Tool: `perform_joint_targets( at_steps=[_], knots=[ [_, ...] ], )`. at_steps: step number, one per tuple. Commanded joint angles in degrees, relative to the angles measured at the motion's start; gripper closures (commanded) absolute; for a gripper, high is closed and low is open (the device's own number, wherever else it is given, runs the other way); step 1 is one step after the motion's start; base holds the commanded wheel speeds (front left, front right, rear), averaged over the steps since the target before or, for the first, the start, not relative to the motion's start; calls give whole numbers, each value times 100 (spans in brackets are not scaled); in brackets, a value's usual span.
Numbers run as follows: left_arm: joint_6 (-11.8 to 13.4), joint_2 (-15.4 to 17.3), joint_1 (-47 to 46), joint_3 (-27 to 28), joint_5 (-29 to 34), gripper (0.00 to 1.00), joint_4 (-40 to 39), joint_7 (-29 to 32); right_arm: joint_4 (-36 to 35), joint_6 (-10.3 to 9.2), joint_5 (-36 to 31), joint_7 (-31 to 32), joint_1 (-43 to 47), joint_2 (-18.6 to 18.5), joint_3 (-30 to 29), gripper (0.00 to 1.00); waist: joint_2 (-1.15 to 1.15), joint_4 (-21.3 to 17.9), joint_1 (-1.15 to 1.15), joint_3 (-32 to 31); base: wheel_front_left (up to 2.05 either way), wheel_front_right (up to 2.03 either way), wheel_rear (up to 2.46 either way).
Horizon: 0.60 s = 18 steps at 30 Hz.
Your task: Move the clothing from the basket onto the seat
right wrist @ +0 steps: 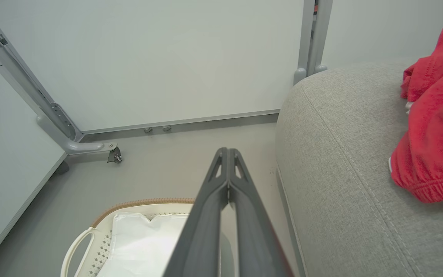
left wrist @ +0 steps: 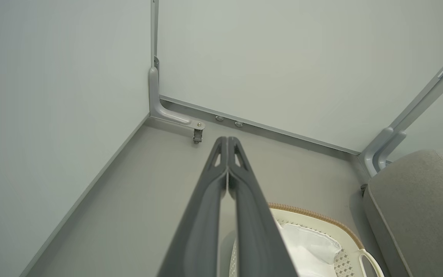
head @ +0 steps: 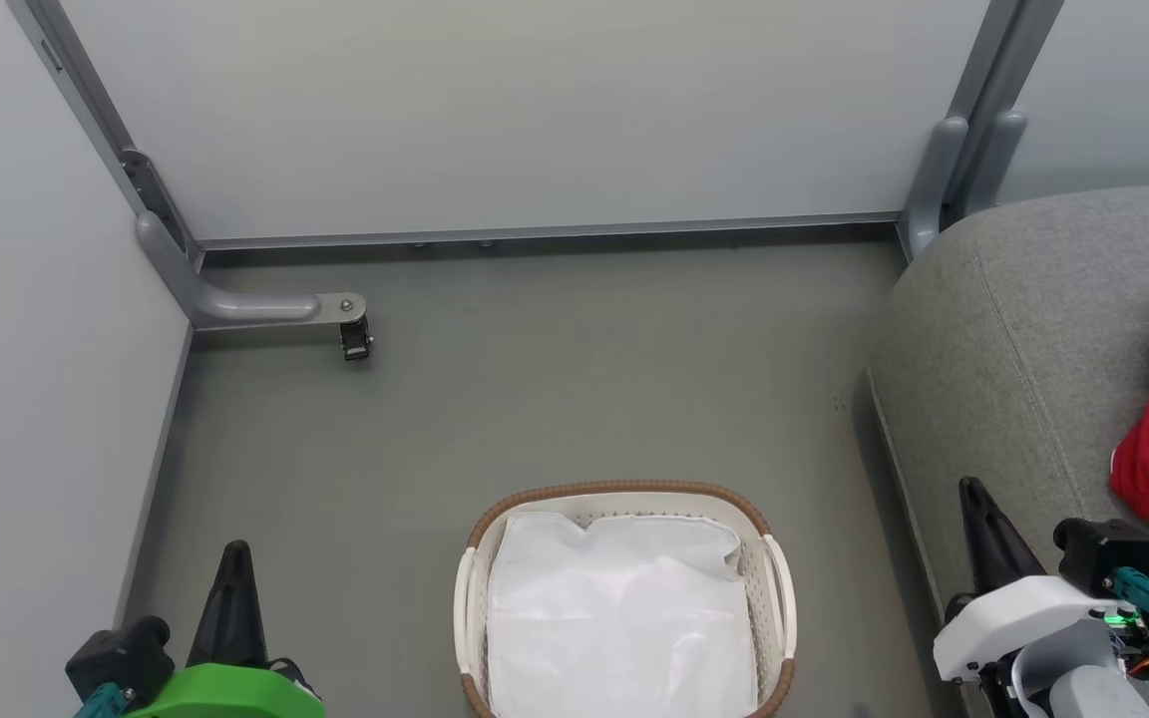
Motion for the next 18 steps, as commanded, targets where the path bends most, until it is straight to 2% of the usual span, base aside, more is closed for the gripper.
perform_joint_targets(
  at_steps=[1,18],
  knots=[
    [-1,18,-84,41,-261,100,-112,53,-125,-1,278,52,-96,-32,-43,100,0,-7,0,-2,0,0,0],
    [-4,27,-226,139,-1829,100,-203,485,-311,-2,1968,451,-51,16,-118,100,0,-82,0,-23,0,0,0]
  ],
)
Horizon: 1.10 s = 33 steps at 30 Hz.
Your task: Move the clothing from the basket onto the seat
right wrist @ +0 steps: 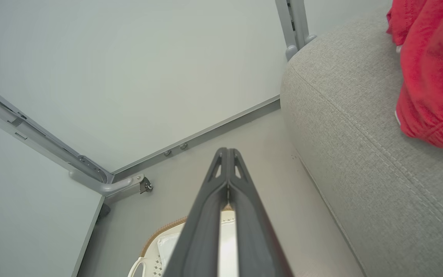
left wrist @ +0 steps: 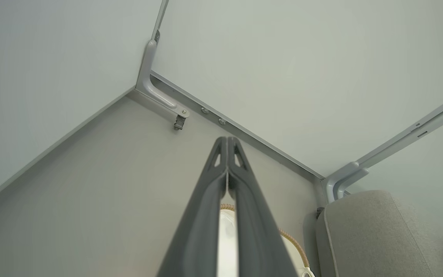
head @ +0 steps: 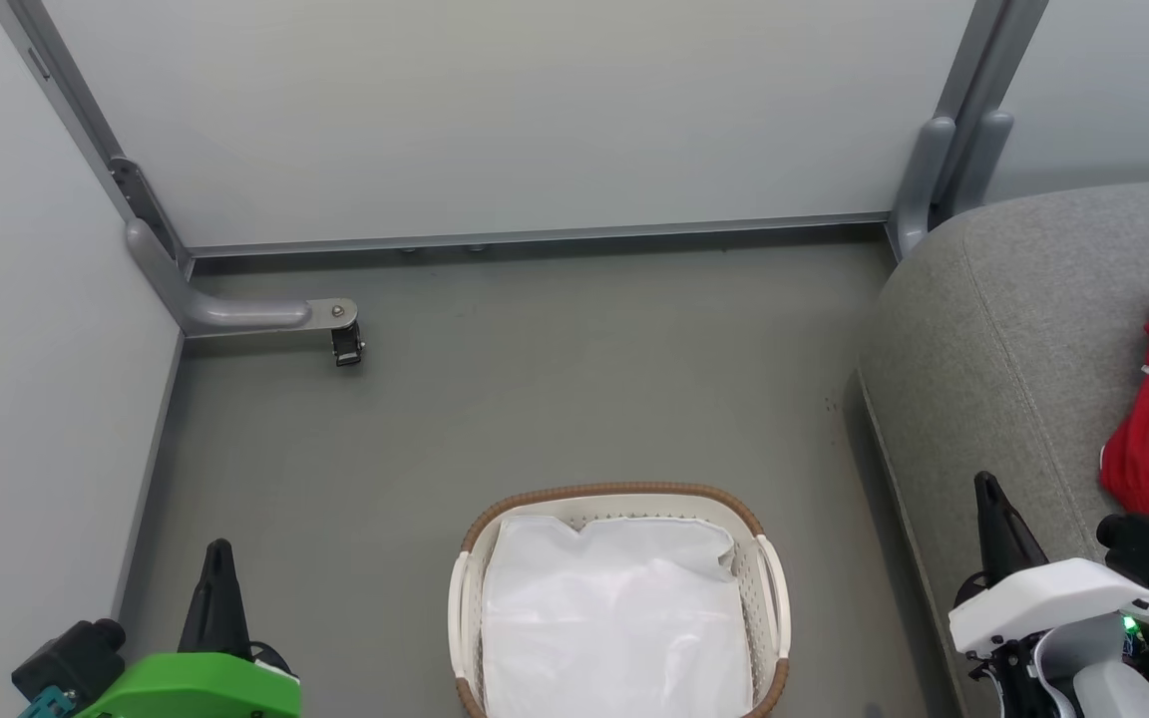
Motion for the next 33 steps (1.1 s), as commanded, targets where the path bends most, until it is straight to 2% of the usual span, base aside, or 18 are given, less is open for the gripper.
perform_joint_targets(
  at_steps=[1,33],
  knots=[
    [-4,28,-189,30,-235,100,-96,57,-118,-2,243,59,-50,-28,-35,100,0,-7,0,-2,0,0,0],
    [-9,44,-383,172,-2467,100,-218,677,-332,-3,2640,672,-20,44,-186,100,0,-146,0,-43,0,0,0]
  ],
)
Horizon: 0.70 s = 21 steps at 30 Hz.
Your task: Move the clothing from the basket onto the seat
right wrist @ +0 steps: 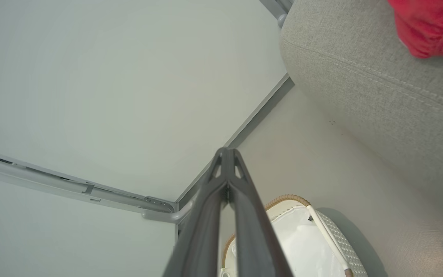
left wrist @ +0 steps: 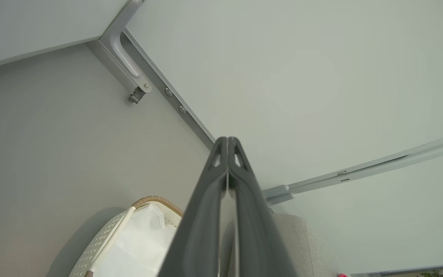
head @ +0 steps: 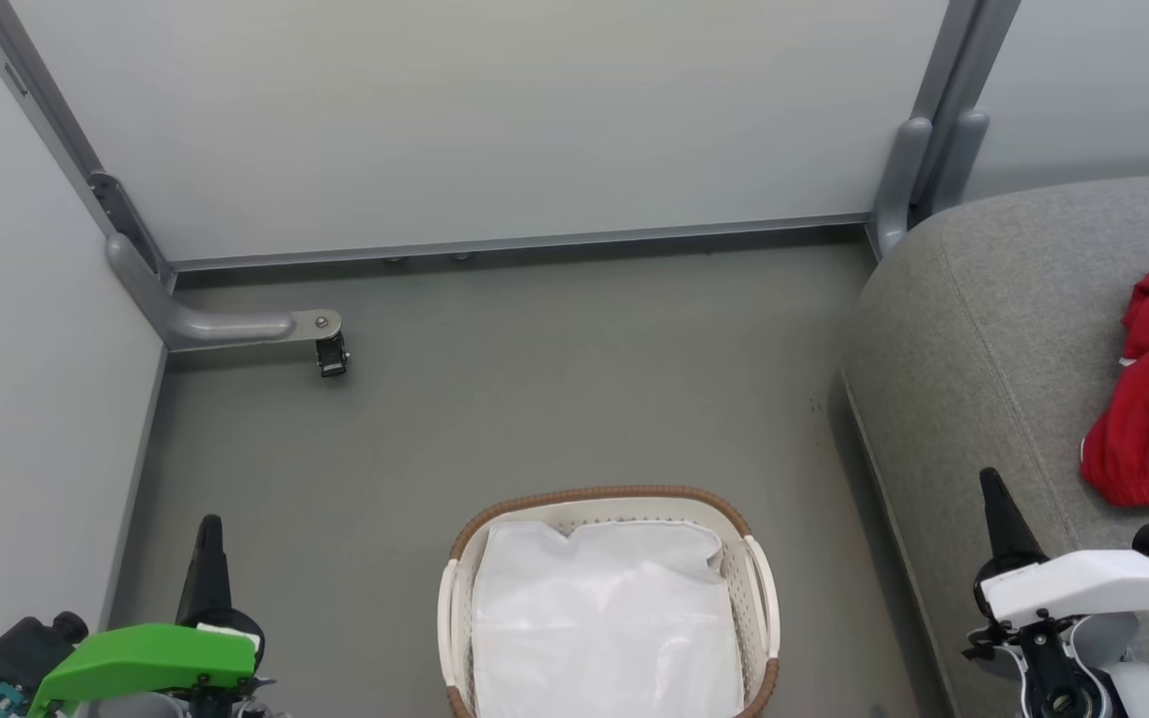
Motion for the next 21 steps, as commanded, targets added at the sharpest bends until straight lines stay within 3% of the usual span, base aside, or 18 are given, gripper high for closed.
perform_joint_targets(
  at_steps=[1,21],
  knots=[
    [-9,40,-156,30,-161,100,-75,38,-87,-2,173,40,-19,-17,-29,100,0,-6,0,-2,0,0,0],
    [-13,48,-243,97,-1252,100,-128,340,-189,-3,1342,342,-1,18,-105,100,0,-95,0,-27,0,0,0]
  ],
)
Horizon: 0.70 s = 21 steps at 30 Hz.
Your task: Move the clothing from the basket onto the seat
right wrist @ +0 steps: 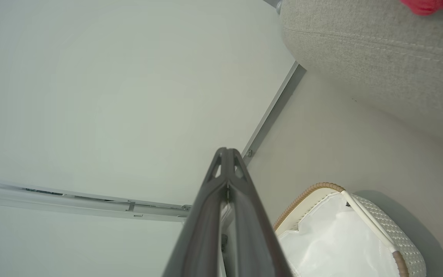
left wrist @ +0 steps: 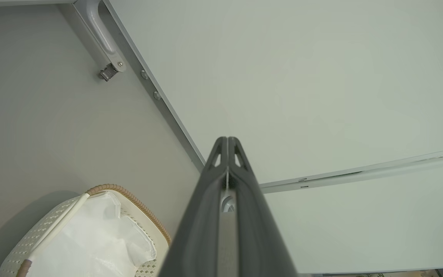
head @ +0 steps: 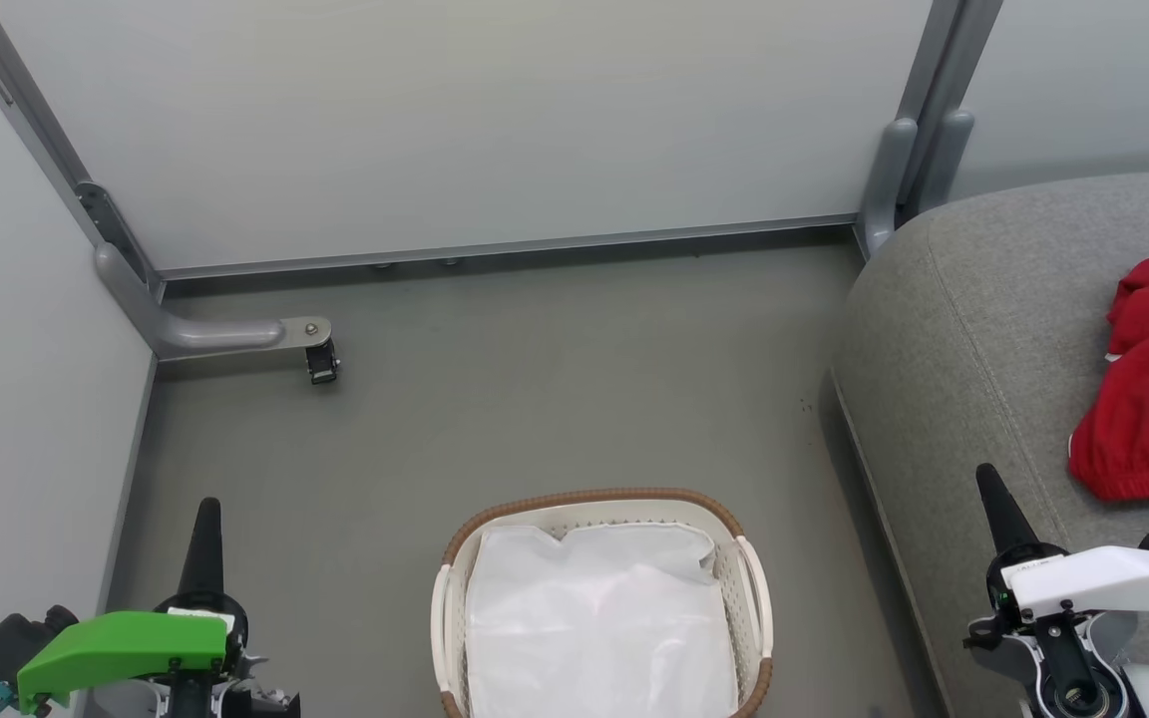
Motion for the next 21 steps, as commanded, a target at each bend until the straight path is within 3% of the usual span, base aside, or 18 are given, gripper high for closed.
perform_joint_targets(
  at_steps=[1,21],
  knots=[
    [-13,44,-124,23,-148,100,-50,31,-73,-3,146,44,0,-17,-31,100,0,-6,0,-2,0,0,0],
    [-15,50,-201,83,-1046,100,-99,284,-154,-2,1115,293,18,12,-91,100,0,-94,0,-27,0,0,0]
  ],
)
